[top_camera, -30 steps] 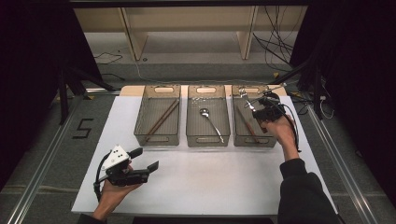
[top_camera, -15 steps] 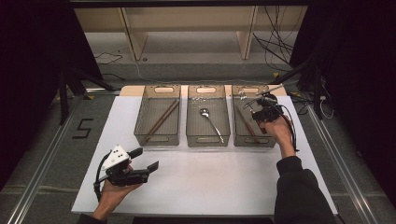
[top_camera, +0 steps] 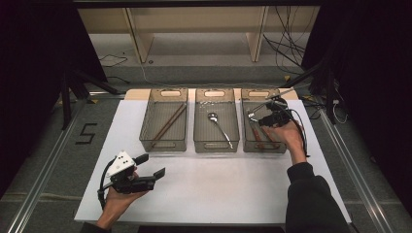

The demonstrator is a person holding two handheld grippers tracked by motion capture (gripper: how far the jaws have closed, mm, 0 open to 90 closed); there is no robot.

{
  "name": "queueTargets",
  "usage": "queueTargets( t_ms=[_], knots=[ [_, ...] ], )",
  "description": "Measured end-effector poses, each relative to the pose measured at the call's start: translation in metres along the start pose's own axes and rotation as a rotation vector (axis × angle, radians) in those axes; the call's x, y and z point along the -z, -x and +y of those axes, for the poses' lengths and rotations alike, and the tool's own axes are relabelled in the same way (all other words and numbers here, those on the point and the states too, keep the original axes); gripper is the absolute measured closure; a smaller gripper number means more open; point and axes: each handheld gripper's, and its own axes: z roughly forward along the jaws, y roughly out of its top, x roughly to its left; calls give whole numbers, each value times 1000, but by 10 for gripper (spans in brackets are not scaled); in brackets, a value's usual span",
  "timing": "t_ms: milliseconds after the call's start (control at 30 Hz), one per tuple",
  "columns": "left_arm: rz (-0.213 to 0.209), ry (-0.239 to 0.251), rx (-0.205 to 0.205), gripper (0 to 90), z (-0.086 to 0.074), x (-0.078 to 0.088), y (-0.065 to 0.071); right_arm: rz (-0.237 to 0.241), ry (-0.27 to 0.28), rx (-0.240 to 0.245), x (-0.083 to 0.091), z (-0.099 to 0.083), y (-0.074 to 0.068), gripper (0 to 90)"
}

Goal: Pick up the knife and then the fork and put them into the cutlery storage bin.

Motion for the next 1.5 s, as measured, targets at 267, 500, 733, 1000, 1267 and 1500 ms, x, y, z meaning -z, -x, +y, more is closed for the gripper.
queueTargets(
  t_ms=[267,500,733,1000,1267,1500],
  knots=[
    [0,-2,-2,165,0,0,0,38,42,17,10,-3,-8,534],
    [-3,-3,1,165,0,0,0,100,113,42,23,-11,-25,398],
    [-4,-6,-1,165,0,-1,1,156,187,80,38,-27,-42,348],
    [-5,-5,1,165,0,-1,1,209,271,92,53,-50,-57,317],
    [-12,-9,5,164,0,-1,1,274,325,108,61,-78,-74,304],
    [-13,-13,2,164,0,-1,2,317,370,131,67,-100,-83,289]
  ],
)
